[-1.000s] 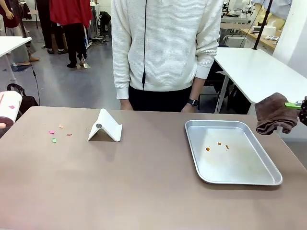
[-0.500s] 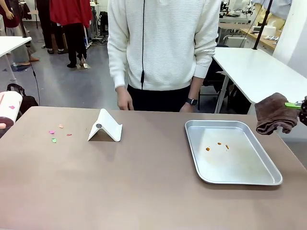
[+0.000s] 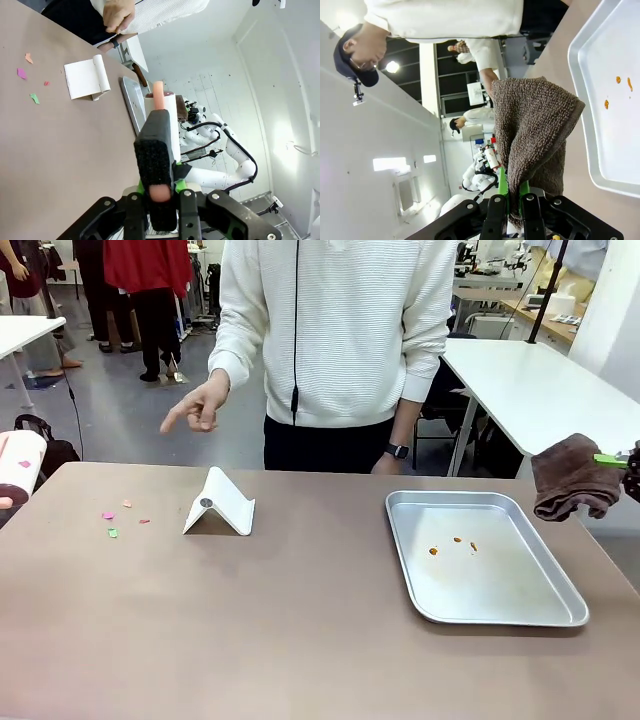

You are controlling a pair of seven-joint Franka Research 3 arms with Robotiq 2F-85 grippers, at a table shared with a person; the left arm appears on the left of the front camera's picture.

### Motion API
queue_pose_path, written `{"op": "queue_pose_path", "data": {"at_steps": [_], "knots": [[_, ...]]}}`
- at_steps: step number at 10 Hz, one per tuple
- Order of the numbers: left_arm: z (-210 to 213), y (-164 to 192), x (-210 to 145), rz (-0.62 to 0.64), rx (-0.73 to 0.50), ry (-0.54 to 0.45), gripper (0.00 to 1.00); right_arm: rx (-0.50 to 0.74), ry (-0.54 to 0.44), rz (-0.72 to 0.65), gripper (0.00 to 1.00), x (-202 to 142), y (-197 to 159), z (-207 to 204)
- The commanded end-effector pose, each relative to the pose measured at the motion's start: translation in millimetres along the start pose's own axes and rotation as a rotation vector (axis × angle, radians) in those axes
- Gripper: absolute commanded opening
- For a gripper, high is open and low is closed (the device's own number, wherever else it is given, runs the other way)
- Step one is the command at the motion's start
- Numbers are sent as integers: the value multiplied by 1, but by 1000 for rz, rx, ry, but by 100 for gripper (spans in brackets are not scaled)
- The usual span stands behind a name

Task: Clean the surface of the table.
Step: If a person points to the right, clean the right side of the table with your right hand, and if they point to the left, clean the left side with your left hand.

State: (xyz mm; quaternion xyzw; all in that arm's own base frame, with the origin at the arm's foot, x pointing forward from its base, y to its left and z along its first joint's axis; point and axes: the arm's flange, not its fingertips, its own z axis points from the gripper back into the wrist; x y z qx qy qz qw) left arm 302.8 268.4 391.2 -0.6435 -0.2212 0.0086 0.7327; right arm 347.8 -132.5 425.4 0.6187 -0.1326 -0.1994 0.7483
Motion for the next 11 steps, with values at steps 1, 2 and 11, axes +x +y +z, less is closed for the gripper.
{"op": "queue_pose_path", "data": {"at_steps": [1,2,11], "knots": [[-2,-3,-3,-6,0,-3,0,1,8,-7,2,-1,6,5],[-2,-3,-3,-6,0,-3,0,1,8,-7,2,-1,6,5],[-43,43,47,159,305,-119,22,1,8,-7,2,-1,6,5]]}}
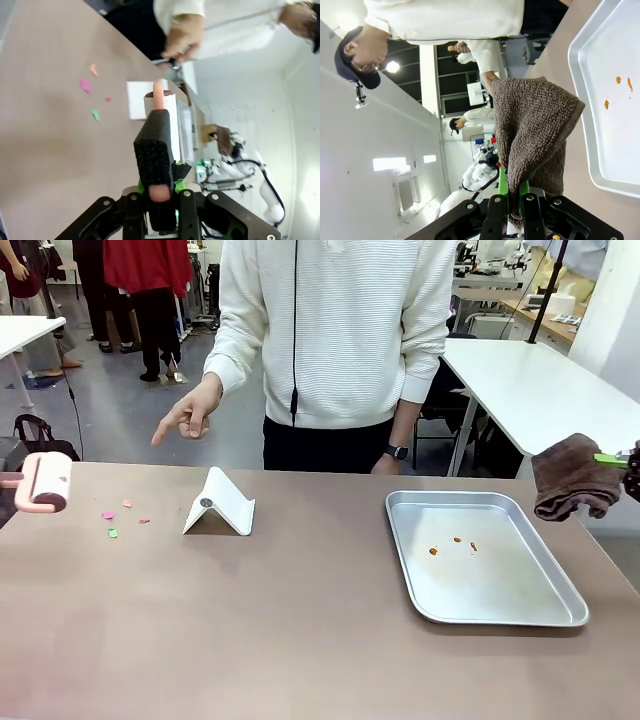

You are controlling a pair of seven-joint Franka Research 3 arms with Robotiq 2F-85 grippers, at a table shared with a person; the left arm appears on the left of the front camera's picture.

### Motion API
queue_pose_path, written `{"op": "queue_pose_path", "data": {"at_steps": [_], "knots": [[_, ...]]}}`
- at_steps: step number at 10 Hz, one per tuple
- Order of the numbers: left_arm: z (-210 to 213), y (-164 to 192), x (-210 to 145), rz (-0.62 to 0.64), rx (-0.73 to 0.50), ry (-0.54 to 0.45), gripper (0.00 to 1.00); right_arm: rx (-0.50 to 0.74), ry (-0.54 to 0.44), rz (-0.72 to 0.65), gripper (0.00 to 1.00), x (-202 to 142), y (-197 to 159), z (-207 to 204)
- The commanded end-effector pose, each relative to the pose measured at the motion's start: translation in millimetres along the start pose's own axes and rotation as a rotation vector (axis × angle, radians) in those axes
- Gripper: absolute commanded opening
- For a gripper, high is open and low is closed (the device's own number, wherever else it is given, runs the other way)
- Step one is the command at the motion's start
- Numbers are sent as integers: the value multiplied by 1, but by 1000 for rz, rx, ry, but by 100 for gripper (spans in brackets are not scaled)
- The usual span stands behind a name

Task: Clean the surface of the table.
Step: If a person points to the right, clean the right side of the table with your right hand, and if they point to the left, clean the left side with your left hand.

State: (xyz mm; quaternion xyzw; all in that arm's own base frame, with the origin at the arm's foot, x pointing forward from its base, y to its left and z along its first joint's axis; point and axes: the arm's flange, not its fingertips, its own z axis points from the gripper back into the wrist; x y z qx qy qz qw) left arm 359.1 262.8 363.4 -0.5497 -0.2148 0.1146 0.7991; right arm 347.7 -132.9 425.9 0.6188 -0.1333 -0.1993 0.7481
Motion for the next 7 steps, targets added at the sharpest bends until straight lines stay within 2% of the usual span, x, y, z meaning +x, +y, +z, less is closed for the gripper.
{"op": "queue_pose_path", "data": {"at_steps": [1,3,7], "knots": [[-24,3,14,49,65,11,22,1,9,-8,2,-1,6,4],[-38,18,26,68,143,13,22,1,9,-8,2,-1,6,4],[-58,42,29,105,245,-67,22,1,9,-8,2,-1,6,4]]}}
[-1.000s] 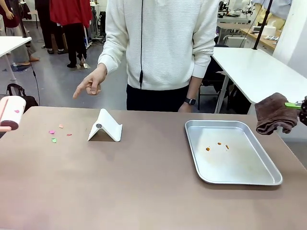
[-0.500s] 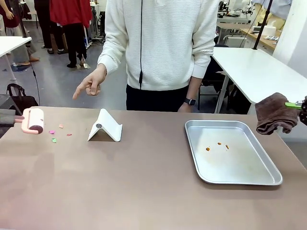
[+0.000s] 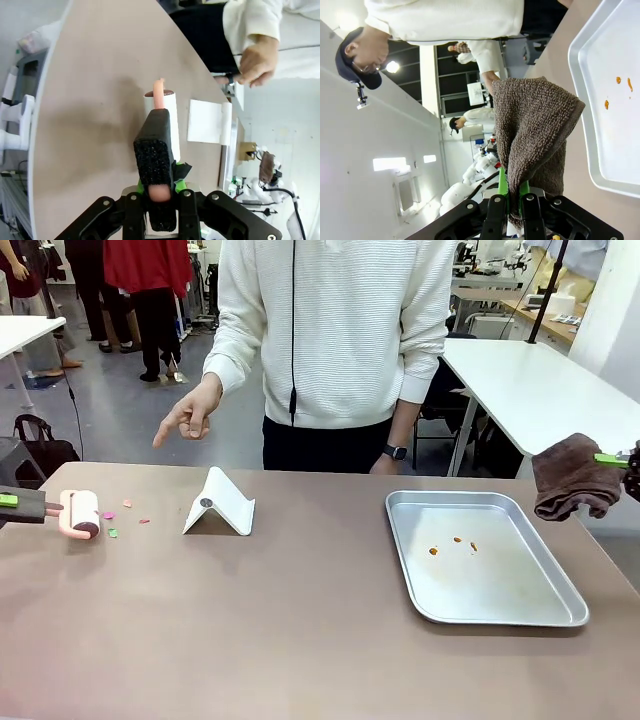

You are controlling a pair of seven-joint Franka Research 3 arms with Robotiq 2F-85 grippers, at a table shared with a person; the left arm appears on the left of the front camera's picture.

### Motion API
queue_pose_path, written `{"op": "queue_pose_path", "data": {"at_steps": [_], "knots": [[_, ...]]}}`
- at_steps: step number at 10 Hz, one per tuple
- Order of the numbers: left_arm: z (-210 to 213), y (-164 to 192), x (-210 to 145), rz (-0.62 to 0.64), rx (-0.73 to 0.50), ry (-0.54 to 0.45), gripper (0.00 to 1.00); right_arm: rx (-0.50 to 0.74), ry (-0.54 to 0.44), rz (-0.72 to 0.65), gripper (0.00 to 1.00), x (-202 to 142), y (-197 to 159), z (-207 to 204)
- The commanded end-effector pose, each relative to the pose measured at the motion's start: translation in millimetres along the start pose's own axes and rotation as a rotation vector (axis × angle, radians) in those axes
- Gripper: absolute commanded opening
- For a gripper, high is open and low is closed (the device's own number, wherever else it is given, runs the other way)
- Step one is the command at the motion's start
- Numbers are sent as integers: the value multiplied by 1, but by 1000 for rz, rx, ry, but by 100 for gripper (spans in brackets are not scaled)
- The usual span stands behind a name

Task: Clean the surface of the table.
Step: If a person points to the right, clean the right side of the table with your right hand, and if they point to the left, clean the left side with your left hand.

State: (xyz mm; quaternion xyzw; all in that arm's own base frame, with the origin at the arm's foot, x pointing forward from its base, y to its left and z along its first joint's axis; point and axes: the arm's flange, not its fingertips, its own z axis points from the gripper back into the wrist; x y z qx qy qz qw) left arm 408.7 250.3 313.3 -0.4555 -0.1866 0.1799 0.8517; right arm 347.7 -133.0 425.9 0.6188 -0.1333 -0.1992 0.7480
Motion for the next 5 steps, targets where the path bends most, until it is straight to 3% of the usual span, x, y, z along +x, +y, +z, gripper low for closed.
{"op": "queue_pose_path", "data": {"at_steps": [1,5], "knots": [[-12,-2,2,45,9,-29,22,1,9,-8,2,-1,5,4],[-33,1,-4,38,79,-22,22,1,9,-8,2,-1,5,4]]}}
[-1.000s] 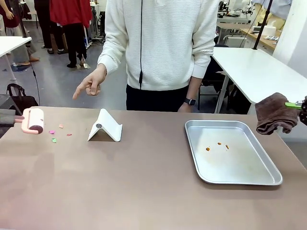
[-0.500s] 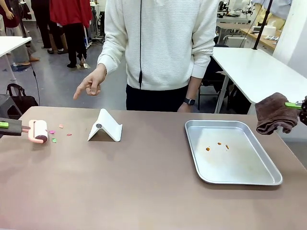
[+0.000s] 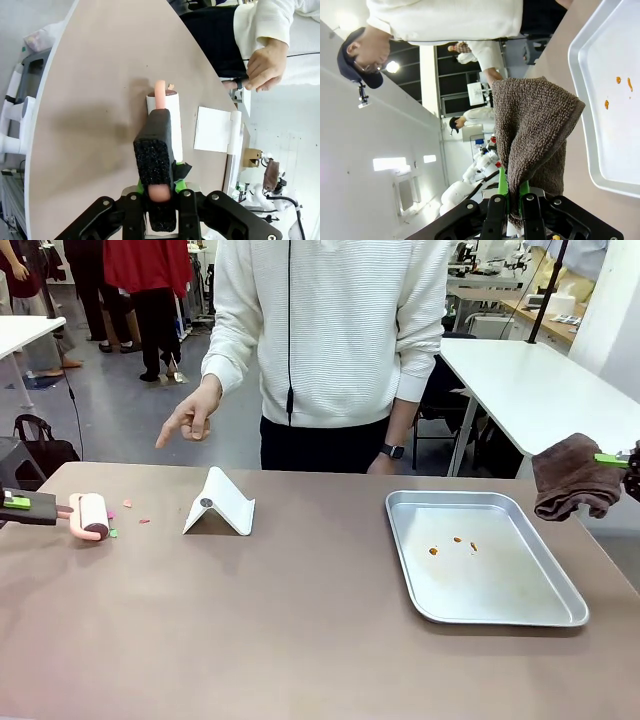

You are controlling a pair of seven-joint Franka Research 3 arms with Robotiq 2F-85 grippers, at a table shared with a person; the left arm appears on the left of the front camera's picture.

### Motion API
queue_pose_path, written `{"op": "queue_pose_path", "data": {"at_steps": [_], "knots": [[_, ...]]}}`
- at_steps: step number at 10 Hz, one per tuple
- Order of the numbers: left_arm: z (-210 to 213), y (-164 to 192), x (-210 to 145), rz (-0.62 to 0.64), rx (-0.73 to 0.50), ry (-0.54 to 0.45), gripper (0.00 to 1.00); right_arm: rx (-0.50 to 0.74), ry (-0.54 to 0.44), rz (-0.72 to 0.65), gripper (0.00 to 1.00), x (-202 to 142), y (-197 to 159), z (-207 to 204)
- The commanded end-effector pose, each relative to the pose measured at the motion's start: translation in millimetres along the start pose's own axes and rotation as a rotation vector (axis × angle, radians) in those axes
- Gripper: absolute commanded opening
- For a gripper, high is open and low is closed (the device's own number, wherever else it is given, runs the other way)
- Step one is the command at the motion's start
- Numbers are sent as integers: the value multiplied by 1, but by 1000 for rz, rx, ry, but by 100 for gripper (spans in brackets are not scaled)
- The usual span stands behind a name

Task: Clean the surface of the table.
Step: If a person points to the right, clean the right side of the table with your right hand, and if they point to the left, clean the left side with your left hand.

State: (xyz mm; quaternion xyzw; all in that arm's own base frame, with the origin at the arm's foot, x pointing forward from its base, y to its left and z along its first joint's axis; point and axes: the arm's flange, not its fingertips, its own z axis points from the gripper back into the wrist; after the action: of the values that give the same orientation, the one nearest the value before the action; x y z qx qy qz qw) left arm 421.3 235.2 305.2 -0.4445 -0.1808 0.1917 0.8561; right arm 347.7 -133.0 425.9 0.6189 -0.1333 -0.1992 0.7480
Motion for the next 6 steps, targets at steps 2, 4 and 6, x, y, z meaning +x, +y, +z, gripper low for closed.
{"op": "queue_pose_path", "data": {"at_steps": [2,4,6], "knots": [[-27,1,1,47,62,33,22,1,9,-8,2,-1,5,4],[-45,-11,12,54,89,71,22,1,9,-8,2,-1,5,4],[-62,-30,21,60,93,88,22,1,9,-8,2,-1,5,4]]}}
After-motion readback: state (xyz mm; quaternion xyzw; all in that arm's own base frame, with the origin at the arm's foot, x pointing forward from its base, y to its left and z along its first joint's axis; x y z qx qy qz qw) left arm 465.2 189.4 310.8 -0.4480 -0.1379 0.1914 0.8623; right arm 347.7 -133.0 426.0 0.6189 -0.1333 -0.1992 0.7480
